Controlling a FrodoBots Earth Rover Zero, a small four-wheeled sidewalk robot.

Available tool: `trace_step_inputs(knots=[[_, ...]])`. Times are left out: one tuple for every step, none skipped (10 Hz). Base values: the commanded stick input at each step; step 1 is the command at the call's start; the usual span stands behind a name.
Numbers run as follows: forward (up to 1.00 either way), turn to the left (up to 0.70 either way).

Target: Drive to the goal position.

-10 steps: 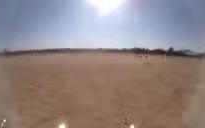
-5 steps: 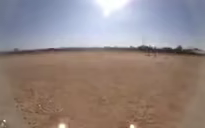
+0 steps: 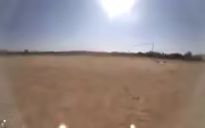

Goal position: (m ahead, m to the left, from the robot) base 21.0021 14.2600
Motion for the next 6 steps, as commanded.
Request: trace_step_inputs(knots=[[1.0,0.0],[1.0,0.0],[1.0,0.0],[1.0,0.0],[1.0,0.0],[1.0,0.0]])
